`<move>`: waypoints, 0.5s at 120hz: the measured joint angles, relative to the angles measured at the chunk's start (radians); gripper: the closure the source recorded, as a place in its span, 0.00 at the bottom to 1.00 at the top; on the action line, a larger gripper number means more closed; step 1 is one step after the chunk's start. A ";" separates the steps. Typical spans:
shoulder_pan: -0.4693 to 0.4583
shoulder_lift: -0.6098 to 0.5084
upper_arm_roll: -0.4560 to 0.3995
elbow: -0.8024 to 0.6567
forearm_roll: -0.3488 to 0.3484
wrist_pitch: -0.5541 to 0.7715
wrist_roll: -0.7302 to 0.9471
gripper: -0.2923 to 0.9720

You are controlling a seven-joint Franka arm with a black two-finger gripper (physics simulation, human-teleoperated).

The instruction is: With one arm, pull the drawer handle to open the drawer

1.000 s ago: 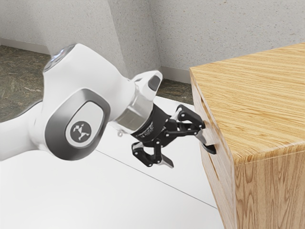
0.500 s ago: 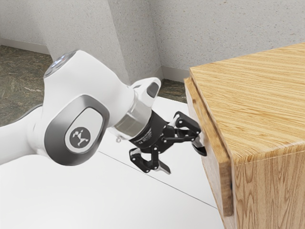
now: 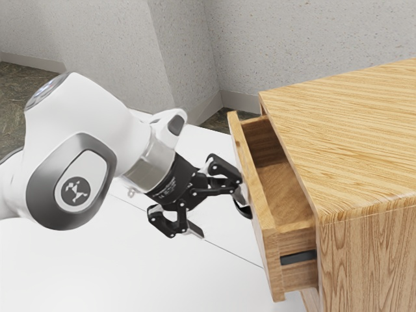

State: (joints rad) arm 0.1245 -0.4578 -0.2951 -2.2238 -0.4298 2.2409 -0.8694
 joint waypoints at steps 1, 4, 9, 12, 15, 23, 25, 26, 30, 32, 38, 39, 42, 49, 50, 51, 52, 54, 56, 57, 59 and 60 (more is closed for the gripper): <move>0.000 -0.003 0.000 -0.002 0.000 0.000 0.000 0.23; 0.000 -0.009 0.001 -0.008 -0.001 -0.001 0.000 0.23; -0.001 -0.022 0.008 -0.020 0.000 -0.002 0.000 0.23; -0.001 -0.029 0.011 -0.027 0.000 -0.003 0.000 0.23; -0.001 -0.036 0.015 -0.032 0.000 -0.004 0.000 0.23; 0.000 -0.054 0.020 -0.045 -0.001 -0.008 0.000 0.23; 0.000 -0.059 0.021 -0.047 -0.001 -0.009 0.000 0.23; 0.000 -0.061 0.021 -0.048 -0.001 -0.010 0.000 0.23; -0.001 -0.072 0.021 -0.053 -0.001 -0.013 0.000 0.23; -0.001 -0.079 0.022 -0.056 -0.001 -0.014 -0.001 0.23; -0.002 -0.098 0.027 -0.066 -0.001 -0.019 -0.001 0.23; -0.002 -0.101 0.029 -0.068 -0.001 -0.020 -0.001 0.23; -0.002 -0.109 0.034 -0.074 0.000 -0.022 -0.001 0.23; -0.002 -0.125 0.042 -0.087 -0.001 -0.027 -0.001 0.23; -0.002 -0.127 0.043 -0.088 0.000 -0.028 -0.001 0.23; -0.002 -0.129 0.044 -0.090 0.000 -0.029 -0.001 0.23; -0.002 -0.130 0.046 -0.092 0.000 -0.029 -0.001 0.23; -0.002 -0.134 0.047 -0.095 -0.001 -0.030 -0.001 0.23; -0.002 -0.137 0.049 -0.099 -0.001 -0.031 -0.001 0.23; -0.002 -0.139 0.050 -0.101 -0.001 -0.032 -0.001 0.23; -0.002 -0.143 0.051 -0.104 -0.001 -0.033 -0.001 0.23; -0.002 -0.145 0.052 -0.106 -0.001 -0.034 -0.001 0.23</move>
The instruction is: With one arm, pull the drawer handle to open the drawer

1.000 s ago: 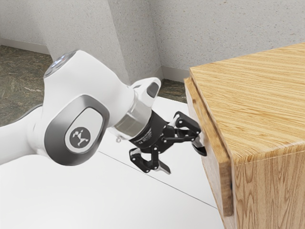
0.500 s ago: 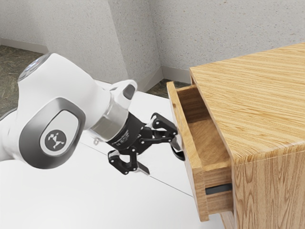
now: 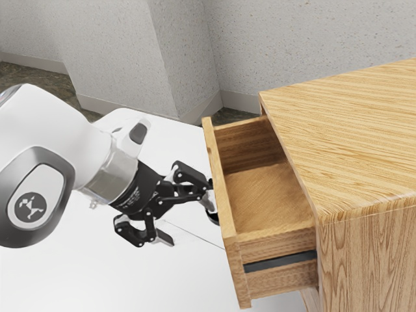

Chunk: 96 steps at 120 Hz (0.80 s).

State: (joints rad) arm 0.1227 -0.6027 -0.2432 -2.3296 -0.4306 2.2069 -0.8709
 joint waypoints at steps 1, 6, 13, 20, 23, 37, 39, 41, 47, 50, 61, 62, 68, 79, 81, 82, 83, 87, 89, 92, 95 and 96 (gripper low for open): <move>0.000 -0.002 0.002 -0.002 0.000 -0.001 0.000 0.23; 0.000 -0.015 0.012 -0.012 0.000 -0.004 0.000 0.23; 0.000 -0.035 0.024 -0.025 0.000 -0.011 0.000 0.23; 0.000 -0.055 0.033 -0.038 0.000 -0.018 0.000 0.23; 0.000 -0.063 0.035 -0.043 0.000 -0.021 0.000 0.23; 0.000 -0.108 0.047 -0.075 0.000 -0.032 0.000 0.23; 0.000 -0.117 0.048 -0.080 0.000 -0.034 -0.001 0.23; 0.000 -0.125 0.049 -0.085 0.000 -0.036 -0.001 0.23; 0.000 -0.156 0.064 -0.101 0.000 -0.044 -0.001 0.23; 0.000 -0.171 0.072 -0.109 0.000 -0.048 -0.001 0.23; 0.000 -0.225 0.115 -0.137 0.000 -0.068 -0.001 0.23; 0.000 -0.229 0.120 -0.139 0.000 -0.070 -0.001 0.23; 0.000 -0.243 0.149 -0.145 0.004 -0.085 -0.001 0.23; 0.005 -0.225 0.228 -0.065 0.133 -0.174 -0.001 0.23; 0.006 -0.218 0.239 -0.042 0.166 -0.200 -0.001 0.23; 0.006 -0.214 0.244 -0.029 0.183 -0.214 -0.001 0.23; 0.007 -0.208 0.248 -0.016 0.200 -0.229 -0.001 0.23; 0.008 -0.181 0.259 0.028 0.261 -0.287 0.000 0.23; 0.008 -0.168 0.263 0.045 0.286 -0.314 0.000 0.23; 0.008 -0.148 0.265 0.064 0.318 -0.351 0.000 0.23; 0.008 -0.128 0.267 0.081 0.344 -0.384 0.000 0.23; 0.008 -0.122 0.267 0.086 0.352 -0.394 0.000 0.23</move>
State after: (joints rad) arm 0.1309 -0.7243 0.0235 -2.2435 -0.0788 1.8127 -0.8709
